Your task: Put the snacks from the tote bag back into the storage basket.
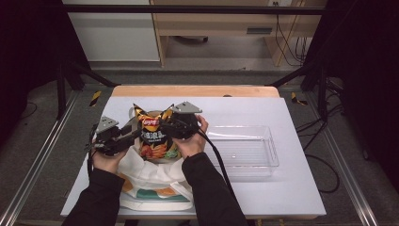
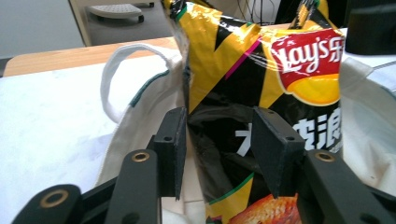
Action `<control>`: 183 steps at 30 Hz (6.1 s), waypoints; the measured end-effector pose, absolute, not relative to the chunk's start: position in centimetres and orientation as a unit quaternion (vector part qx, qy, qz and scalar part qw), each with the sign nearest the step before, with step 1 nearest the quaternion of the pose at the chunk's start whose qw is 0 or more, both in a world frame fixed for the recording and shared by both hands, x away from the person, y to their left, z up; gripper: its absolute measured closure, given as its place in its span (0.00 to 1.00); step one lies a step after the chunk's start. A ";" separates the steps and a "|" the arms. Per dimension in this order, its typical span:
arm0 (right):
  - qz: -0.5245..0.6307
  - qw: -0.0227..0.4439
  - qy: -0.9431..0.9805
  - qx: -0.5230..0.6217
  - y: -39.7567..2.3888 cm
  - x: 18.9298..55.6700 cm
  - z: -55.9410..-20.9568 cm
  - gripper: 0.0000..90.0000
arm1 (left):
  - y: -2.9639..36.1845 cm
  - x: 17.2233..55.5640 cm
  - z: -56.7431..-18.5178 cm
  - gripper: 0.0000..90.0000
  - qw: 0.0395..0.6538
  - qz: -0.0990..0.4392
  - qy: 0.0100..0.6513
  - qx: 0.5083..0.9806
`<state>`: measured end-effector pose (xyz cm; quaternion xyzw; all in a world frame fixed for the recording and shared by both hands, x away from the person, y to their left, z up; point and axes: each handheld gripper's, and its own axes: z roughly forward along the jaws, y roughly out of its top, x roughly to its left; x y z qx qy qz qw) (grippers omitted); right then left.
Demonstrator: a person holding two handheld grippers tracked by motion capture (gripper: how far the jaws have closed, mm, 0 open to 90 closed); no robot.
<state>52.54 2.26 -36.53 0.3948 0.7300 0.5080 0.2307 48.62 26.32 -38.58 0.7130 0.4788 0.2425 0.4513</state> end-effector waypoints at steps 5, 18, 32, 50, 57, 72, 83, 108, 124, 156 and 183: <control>0.508 0.239 0.724 0.401 3.5 53.2 -36.2 0.27 | 26.8 48.5 -38.5 0.61 0.455 0.242 0.484 0.707; 0.495 0.220 0.732 0.414 3.6 53.6 -36.9 0.34 | 27.1 48.5 -38.4 0.62 0.457 0.240 0.487 0.705; 0.500 0.191 0.719 0.444 3.5 54.6 -37.2 0.33 | 27.1 48.5 -38.5 0.62 0.457 0.238 0.488 0.705; 0.488 0.157 0.746 0.424 2.9 53.7 -37.4 0.97 | 27.5 48.1 -37.8 0.60 0.480 0.234 0.484 0.693; 0.505 0.168 0.755 0.383 2.6 51.5 -36.8 0.98 | 27.1 47.5 -36.8 0.50 0.507 0.231 0.461 0.691; 0.528 0.182 0.761 0.329 1.2 48.0 -37.4 0.95 | 25.9 46.9 -36.0 0.55 0.524 0.197 0.427 0.711; 0.541 0.202 0.742 0.341 0.8 48.0 -36.6 0.69 | 25.5 46.8 -36.3 0.96 0.497 0.195 0.441 0.721; 0.551 0.209 0.730 0.346 0.4 47.3 -36.9 0.82 | 25.4 45.0 -36.6 0.98 0.503 0.216 0.446 0.708; 0.578 0.197 0.723 0.322 -0.3 46.0 -32.8 0.98 | 25.7 42.7 -32.9 0.99 0.548 0.229 0.427 0.682; 0.586 0.231 0.711 0.313 -5.9 43.5 -28.0 0.99 | 20.1 41.1 -28.1 1.00 0.573 0.252 0.382 0.680; 0.585 0.261 0.695 0.327 -10.2 42.9 -25.6 0.99 | 15.6 42.2 -26.4 1.00 0.588 0.239 0.359 0.684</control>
